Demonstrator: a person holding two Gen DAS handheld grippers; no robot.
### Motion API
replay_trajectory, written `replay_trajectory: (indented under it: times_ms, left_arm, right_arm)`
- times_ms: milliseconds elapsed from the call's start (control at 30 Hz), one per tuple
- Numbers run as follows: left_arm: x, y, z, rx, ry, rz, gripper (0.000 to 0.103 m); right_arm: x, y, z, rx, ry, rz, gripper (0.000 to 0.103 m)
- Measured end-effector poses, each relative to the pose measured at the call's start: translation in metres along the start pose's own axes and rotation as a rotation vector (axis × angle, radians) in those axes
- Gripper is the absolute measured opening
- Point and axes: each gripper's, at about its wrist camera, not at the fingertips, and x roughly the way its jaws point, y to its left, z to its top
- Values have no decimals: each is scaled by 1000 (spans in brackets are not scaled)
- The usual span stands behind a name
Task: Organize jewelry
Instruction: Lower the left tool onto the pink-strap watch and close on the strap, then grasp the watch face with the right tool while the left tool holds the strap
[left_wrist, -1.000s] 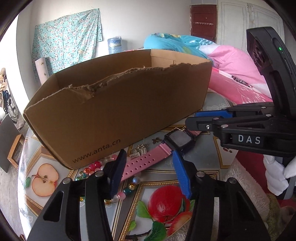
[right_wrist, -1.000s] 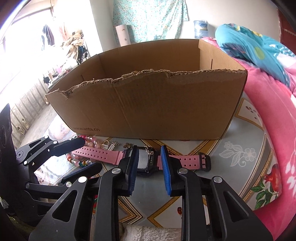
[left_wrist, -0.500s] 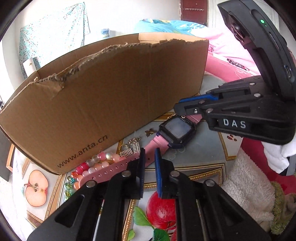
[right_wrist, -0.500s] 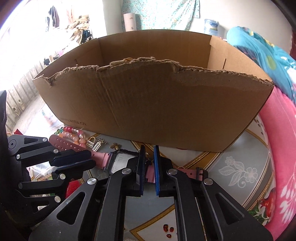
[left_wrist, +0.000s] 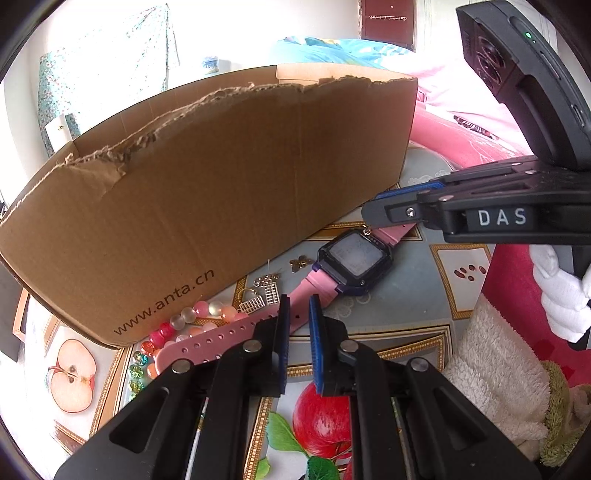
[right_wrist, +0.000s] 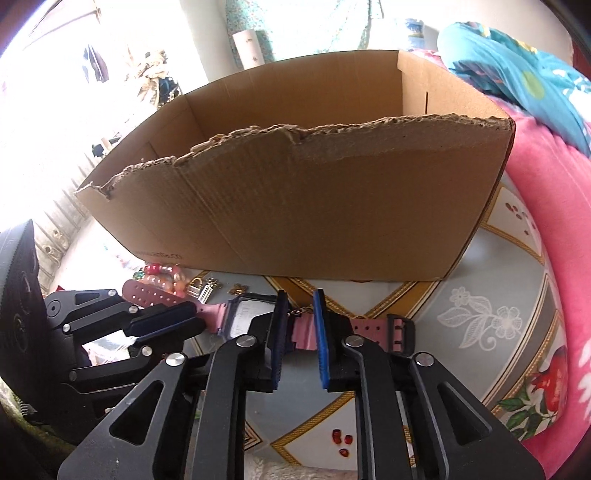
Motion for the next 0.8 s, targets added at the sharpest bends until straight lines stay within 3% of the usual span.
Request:
replay_trajectory:
  times_ms: [167, 267, 300, 367, 400, 500, 633, 700, 800]
  left_arm:
    - [0, 0, 0, -1, -2, -1, 10]
    - [0, 1, 0, -3, -3, -5, 10]
    - [0, 1, 0, -4, -4, -6, 10]
    - [0, 1, -1, -6, -5, -7, 10]
    - [-1, 2, -1, -7, -6, -7, 10]
    - [0, 1, -1, -6, -5, -6, 10]
    - [0, 1, -1, -5, -6, -5, 10]
    - [0, 1, -1, -3, -6, -4, 10]
    - [-1, 0, -1, -2, -6, -4, 10]
  right_arm:
    - [4, 9, -2, -41, 10, -11, 25]
    - [9, 20, 0, -56, -4, -66, 25]
    - [9, 18, 1, -46, -7, -70, 23]
    - [10, 12, 2, -20, -6, -133, 11]
    - [10, 9, 1, -4, -2, -141, 11]
    - [4, 3, 1, 47, -9, -102, 11]
    - [-4, 18, -1, -9, -29, -83, 11]
    - [-11, 22, -6, -33, -31, -63, 14]
    - [-17, 30, -12, -92, -34, -53, 29]
